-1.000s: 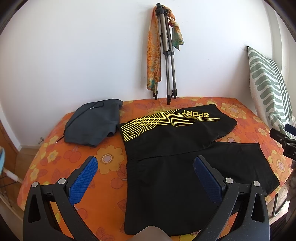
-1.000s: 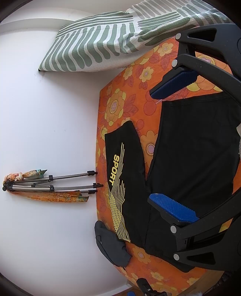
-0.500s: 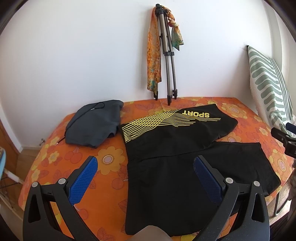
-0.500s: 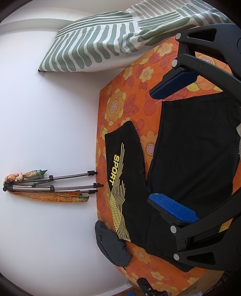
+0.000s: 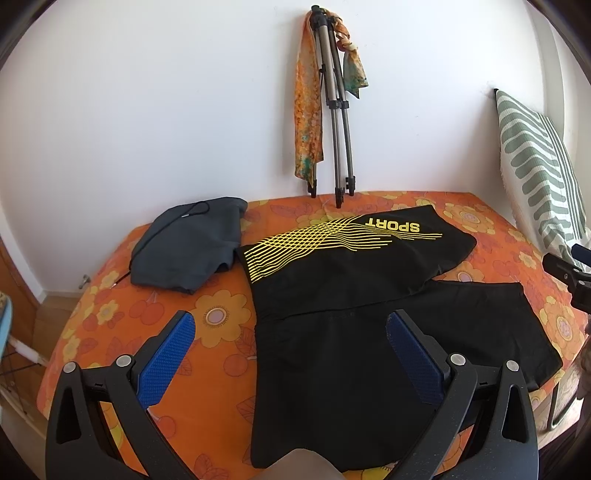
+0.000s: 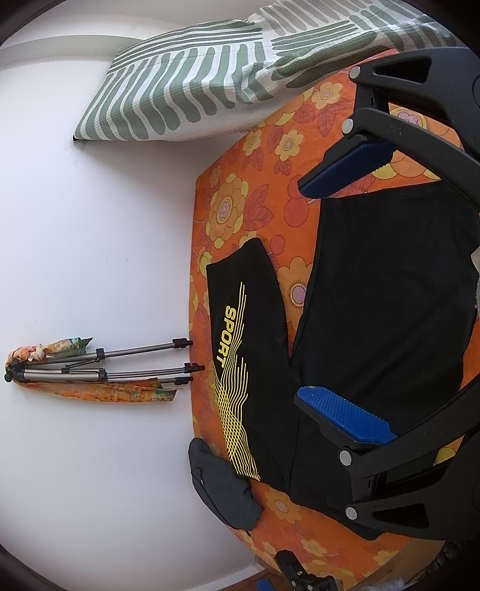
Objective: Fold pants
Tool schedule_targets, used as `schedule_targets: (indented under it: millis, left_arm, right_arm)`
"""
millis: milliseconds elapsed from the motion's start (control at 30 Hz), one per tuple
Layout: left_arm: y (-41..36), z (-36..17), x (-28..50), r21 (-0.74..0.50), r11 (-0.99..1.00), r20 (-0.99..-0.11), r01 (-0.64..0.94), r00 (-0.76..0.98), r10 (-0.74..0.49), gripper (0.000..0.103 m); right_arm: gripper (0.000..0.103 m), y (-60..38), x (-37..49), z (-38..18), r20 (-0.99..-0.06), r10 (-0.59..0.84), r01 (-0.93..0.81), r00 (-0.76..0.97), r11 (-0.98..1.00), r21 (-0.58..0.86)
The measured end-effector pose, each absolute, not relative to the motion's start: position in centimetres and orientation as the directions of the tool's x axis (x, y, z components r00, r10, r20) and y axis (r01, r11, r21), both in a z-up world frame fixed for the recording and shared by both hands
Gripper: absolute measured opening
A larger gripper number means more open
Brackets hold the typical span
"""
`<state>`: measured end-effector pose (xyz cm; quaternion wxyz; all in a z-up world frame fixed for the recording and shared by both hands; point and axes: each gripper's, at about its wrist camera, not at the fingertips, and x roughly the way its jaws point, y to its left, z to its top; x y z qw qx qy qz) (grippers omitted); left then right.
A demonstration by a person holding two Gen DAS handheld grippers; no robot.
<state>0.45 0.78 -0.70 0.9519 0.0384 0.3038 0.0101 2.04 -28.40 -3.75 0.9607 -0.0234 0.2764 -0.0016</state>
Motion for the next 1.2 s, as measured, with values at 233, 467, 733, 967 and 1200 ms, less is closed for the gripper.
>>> schedule_targets:
  millis: [233, 467, 733, 967, 1200]
  left_arm:
    - [0.75, -0.64, 0.47, 0.082, 0.997, -0.578, 0.006, 0.815, 0.043, 0.103]
    - [0.64, -0.57, 0.39, 0.085, 0.996, -0.575, 0.004, 0.817, 0.045, 0.103]
    - [0.58, -0.56, 0.33, 0.084, 0.996, -0.573, 0.003, 0.818, 0.046, 0.103]
    - [0.53, -0.50, 0.41, 0.083, 0.997, -0.573, 0.005, 0.818, 0.043, 0.103]
    - [0.52, -0.56, 0.39, 0.081, 0.997, -0.574, 0.006, 0.818, 0.041, 0.103]
  right_arm:
    - [0.103, -28.54, 2.09, -3.73, -0.532, -0.010, -0.011, 0.847, 0.999, -0.036]
    - [0.103, -28.64, 2.04, -3.75, -0.533, -0.008, -0.012, 0.846, 0.999, -0.035]
    - [0.103, -28.72, 2.01, -3.75, -0.534, -0.007, -0.014, 0.846, 0.999, -0.035]
    - [0.103, -28.65, 2.01, -3.77, -0.534, -0.008, -0.013, 0.846, 0.999, -0.035]
    - [0.103, -28.54, 2.02, -3.77, -0.534, -0.007, -0.014, 0.846, 0.999, -0.035]
